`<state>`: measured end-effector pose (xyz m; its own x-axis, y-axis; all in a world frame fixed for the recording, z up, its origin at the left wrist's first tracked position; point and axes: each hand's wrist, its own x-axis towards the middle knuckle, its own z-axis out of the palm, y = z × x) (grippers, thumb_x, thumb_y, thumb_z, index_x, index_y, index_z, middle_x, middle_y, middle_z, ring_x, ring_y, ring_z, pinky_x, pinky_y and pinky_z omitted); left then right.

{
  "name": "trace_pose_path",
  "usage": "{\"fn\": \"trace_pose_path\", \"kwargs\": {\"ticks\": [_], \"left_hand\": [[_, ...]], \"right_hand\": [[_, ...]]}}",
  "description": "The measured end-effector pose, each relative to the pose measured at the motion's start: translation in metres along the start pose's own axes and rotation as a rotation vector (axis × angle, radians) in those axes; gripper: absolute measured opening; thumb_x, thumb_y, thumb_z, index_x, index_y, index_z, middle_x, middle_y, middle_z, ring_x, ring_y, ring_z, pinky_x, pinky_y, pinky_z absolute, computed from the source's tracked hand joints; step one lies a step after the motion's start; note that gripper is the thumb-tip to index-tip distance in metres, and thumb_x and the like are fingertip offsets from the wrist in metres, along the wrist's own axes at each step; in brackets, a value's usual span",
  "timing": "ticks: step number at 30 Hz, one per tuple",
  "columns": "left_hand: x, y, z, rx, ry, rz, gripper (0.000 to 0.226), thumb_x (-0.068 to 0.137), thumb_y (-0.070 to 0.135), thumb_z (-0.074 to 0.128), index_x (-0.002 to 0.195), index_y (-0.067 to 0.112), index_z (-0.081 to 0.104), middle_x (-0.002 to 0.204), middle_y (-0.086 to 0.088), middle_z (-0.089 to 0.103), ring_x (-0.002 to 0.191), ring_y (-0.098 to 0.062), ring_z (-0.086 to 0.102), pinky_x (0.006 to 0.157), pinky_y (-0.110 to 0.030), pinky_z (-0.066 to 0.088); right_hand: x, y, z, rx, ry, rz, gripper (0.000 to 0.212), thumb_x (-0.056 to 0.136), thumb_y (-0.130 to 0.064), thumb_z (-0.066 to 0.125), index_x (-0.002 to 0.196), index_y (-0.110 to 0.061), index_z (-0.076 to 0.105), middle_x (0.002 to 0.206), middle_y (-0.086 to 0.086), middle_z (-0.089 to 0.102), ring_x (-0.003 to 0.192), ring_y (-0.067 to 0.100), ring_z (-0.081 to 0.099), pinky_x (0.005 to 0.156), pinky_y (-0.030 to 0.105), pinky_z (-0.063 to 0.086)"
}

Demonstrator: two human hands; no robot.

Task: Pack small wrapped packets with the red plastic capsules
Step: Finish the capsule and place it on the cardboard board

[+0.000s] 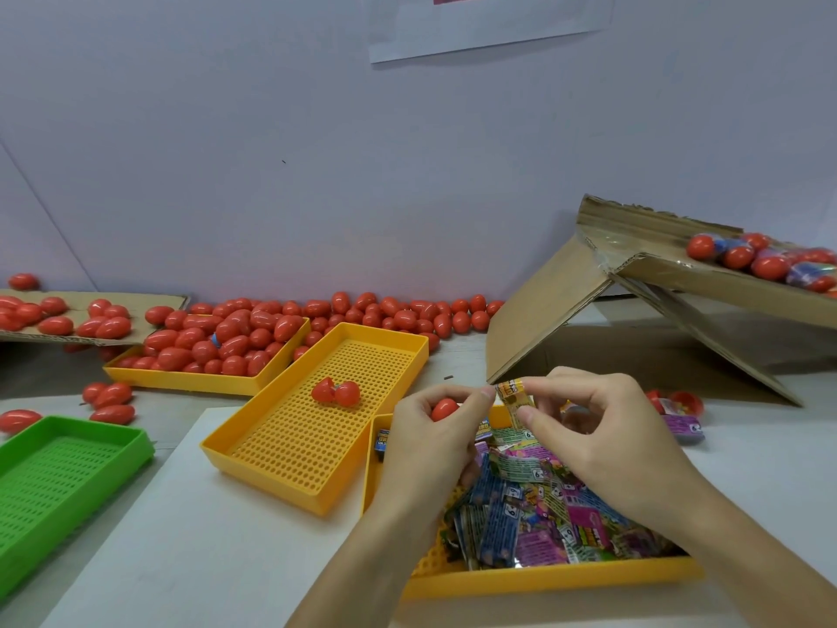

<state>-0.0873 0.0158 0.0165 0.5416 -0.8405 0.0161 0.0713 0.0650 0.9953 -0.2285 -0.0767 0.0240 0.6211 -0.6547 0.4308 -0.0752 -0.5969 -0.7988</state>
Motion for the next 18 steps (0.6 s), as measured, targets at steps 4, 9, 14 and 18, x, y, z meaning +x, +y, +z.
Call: {"fn": "trace_pose_path", "kwargs": {"ticks": [4,9,14,18], "left_hand": [[-0.0004,0.0003,0.0,0.007,-0.069,0.006,0.023,0.089,0.031,0.072,0.086,0.009,0.076,0.054,0.002,0.043,0.045,-0.01,0.038,0.043,-0.024,0.035],[-0.0003,0.0009,0.0003,-0.056,-0.095,-0.013,0.018,0.089,0.027,0.072,0.088,0.01,0.075,0.055,0.003,0.043,0.045,-0.009,0.037,0.042,-0.022,0.034],[-0.0013,0.0018,0.0009,0.005,-0.087,0.034,0.012,0.087,0.026,0.074,0.084,0.015,0.075,0.054,0.008,0.046,0.045,-0.006,0.041,0.044,-0.021,0.036],[-0.0016,0.0014,0.0027,0.247,-0.067,0.232,0.012,0.088,0.028,0.073,0.077,0.025,0.073,0.056,0.022,0.056,0.053,0.001,0.055,0.05,-0.014,0.044]], "right_hand": [[-0.0011,-0.0006,0.001,0.003,-0.023,0.009,0.018,0.09,-0.015,0.069,0.102,-0.027,0.076,0.073,-0.002,0.06,0.069,0.021,0.058,0.062,0.032,0.05],[-0.0017,-0.0037,0.0014,0.025,-0.035,-0.006,0.019,0.09,-0.014,0.069,0.103,-0.026,0.077,0.073,0.002,0.06,0.069,0.024,0.058,0.06,0.037,0.05],[-0.0016,-0.0064,-0.0006,0.079,-0.069,0.039,0.014,0.092,-0.026,0.065,0.097,-0.03,0.078,0.078,-0.001,0.067,0.076,0.017,0.063,0.066,0.03,0.05],[0.0003,-0.0082,-0.0021,0.21,-0.05,0.107,0.03,0.084,-0.044,0.056,0.09,-0.025,0.078,0.063,-0.017,0.065,0.062,-0.004,0.06,0.059,0.008,0.043]]}}
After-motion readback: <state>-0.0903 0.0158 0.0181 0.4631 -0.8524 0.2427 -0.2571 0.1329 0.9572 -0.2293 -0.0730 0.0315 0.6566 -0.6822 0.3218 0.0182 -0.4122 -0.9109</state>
